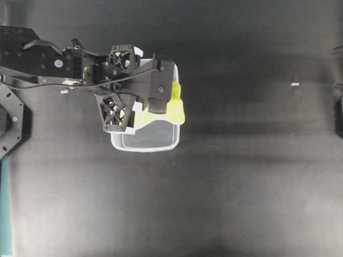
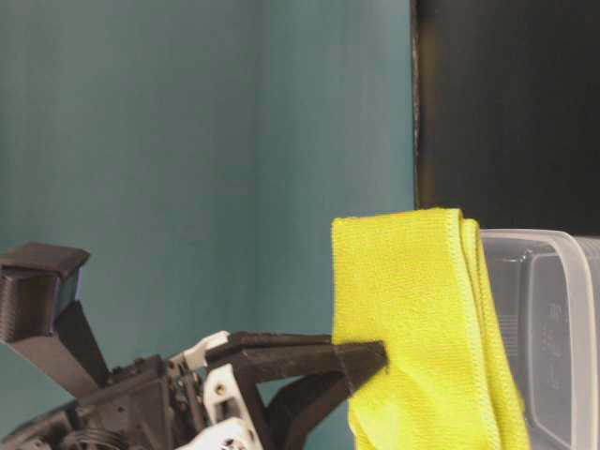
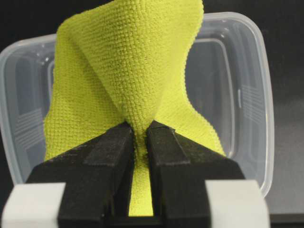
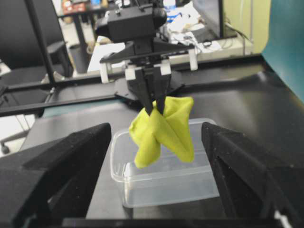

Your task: Place the yellow towel into the container with the left arm.

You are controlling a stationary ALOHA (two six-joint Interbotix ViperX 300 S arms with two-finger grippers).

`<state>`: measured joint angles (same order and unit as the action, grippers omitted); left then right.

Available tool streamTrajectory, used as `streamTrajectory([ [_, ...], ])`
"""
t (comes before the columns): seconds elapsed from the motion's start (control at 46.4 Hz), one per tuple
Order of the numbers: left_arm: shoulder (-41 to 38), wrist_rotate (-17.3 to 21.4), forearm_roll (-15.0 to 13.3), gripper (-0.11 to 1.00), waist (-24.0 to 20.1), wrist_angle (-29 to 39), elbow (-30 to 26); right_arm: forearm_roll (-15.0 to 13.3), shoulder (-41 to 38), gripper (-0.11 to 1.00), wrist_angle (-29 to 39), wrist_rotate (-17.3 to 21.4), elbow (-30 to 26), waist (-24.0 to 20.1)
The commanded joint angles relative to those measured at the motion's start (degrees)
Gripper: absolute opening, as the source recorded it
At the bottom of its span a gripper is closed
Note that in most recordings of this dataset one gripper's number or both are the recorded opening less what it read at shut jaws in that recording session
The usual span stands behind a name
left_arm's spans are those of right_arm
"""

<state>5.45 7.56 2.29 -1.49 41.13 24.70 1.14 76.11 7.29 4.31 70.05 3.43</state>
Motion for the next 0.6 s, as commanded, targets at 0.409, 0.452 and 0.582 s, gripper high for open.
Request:
streamTrajectory([
  [0.409, 4.75, -0.88, 0.18, 0.86, -0.09, -3.87, 2.29, 0.09, 0.35, 0.75, -0.53, -0.09, -1.14, 0.00],
  [0.452, 6.33, -0.88, 0.18, 0.84, 0.09, -4.04, 2.55, 0.09, 0.35, 0.75, -0.44, -0.18, -1.14, 0.00],
  [0.582, 13.36, -1.23, 0.18, 0.84, 0.26, -4.75, 4.22, 0.09, 0.44, 0.75, -0.35, -0.26, -1.14, 0.09],
])
